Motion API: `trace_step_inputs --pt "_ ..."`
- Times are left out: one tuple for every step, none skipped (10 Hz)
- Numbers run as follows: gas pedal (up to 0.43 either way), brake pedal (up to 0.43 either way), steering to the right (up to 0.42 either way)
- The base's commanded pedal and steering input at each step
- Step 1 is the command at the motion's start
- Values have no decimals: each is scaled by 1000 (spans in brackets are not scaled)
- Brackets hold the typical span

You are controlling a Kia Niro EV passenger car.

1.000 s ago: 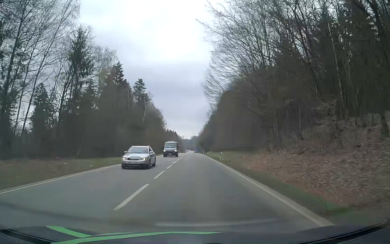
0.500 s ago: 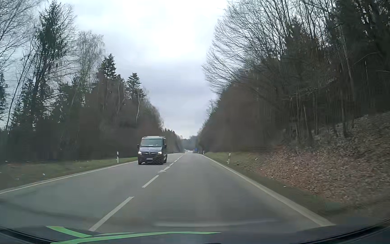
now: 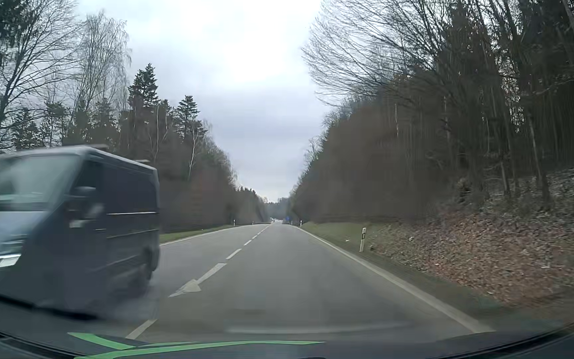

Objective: Follow the waypoints while adhering to traffic rules and regulations

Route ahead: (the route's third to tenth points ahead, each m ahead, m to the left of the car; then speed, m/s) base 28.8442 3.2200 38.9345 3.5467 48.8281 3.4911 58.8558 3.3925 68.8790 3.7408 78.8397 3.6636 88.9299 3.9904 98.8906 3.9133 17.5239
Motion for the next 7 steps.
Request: trace_step_inputs --pt "339 0 -1" --pt "339 0 -1" --pt "339 0 -2" --pt "339 0 -2" --pt "339 0 -2" --pt "339 0 -2" --pt "339 0 -2"
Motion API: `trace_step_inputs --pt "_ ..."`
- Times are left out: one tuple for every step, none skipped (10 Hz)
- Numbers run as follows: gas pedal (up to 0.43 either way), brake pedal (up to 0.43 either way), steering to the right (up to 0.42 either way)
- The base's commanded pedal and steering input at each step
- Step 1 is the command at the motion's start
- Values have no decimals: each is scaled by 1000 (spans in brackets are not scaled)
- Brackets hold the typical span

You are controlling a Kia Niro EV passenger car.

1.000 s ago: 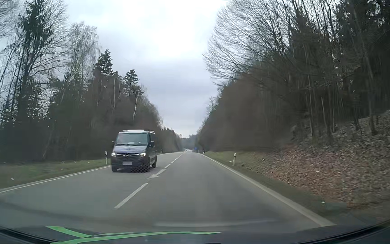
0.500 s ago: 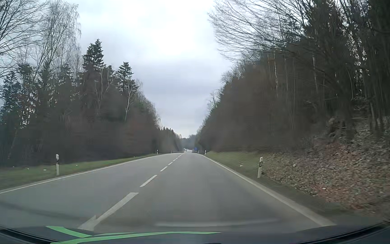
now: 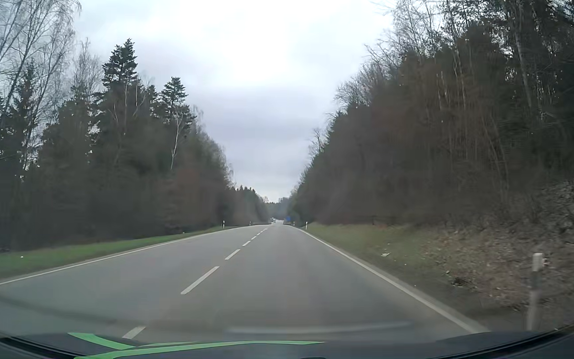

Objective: Follow the waypoints while adhering to traffic rules and regulations

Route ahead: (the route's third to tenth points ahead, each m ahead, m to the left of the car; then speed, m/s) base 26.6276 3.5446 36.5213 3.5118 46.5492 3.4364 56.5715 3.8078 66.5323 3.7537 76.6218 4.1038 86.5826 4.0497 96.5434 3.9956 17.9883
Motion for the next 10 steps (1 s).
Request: trace_step_inputs --pt "339 0 -2" --pt "339 0 -2" --pt "339 0 -2" --pt "339 0 -3" --pt "339 0 -3" --pt "339 0 -3" --pt "339 0 -3" --pt "339 0 -3" --pt "339 0 -2" --pt "339 0 -3"
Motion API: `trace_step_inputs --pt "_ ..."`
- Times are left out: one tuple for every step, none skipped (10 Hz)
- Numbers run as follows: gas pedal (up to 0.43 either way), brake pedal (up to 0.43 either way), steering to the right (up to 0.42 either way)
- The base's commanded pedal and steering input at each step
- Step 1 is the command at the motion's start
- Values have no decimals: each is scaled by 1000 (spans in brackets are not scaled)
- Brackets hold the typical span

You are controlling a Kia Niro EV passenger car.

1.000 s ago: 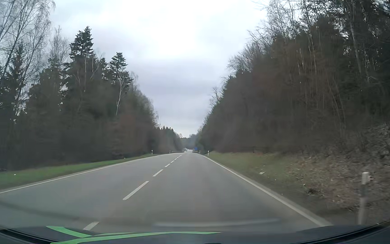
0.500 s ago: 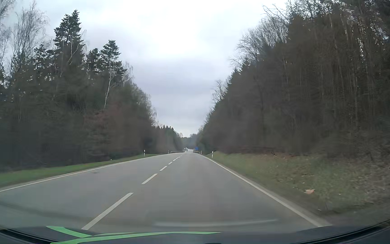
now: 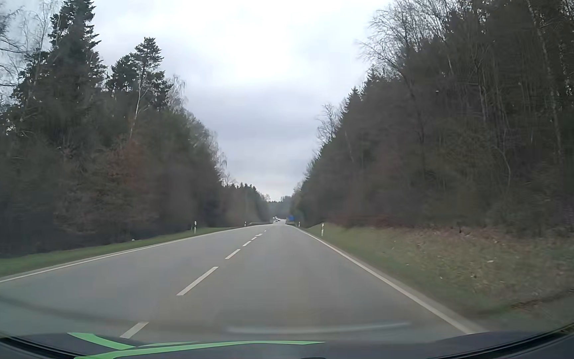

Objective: Follow the waypoints while adhering to traffic rules and regulations

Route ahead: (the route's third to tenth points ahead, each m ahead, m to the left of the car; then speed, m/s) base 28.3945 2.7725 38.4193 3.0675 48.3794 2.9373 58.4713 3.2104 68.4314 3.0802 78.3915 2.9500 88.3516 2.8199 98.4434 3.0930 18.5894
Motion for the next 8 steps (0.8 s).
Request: trace_step_inputs --pt "339 0 -2" --pt "339 0 0" --pt "339 0 1" --pt "339 0 1" --pt "339 0 1" --pt "339 0 1" --pt "339 0 1" --pt "339 0 1"
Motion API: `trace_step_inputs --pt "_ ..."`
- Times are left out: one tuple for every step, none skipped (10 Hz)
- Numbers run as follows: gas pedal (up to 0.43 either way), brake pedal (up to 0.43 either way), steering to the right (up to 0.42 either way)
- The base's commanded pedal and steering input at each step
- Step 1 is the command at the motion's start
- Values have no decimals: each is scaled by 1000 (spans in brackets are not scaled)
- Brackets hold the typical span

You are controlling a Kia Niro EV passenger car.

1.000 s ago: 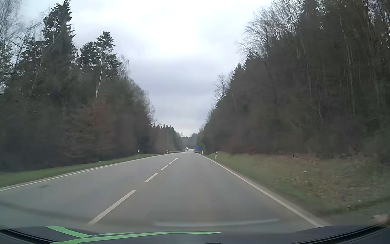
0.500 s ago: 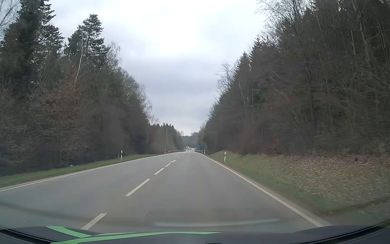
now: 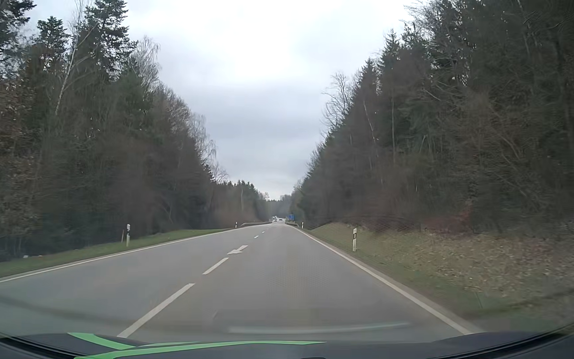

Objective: Follow the waypoints while adhering to traffic rules and regulations

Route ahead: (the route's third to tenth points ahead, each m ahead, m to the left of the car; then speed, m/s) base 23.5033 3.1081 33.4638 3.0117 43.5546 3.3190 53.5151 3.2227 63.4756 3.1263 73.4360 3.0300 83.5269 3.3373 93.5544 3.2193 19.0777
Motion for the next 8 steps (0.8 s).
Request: trace_step_inputs --pt "339 0 1" --pt "339 0 0" --pt "339 0 0" --pt "339 0 0" --pt "339 0 0" --pt "339 0 0" --pt "339 0 0" --pt "339 0 0"
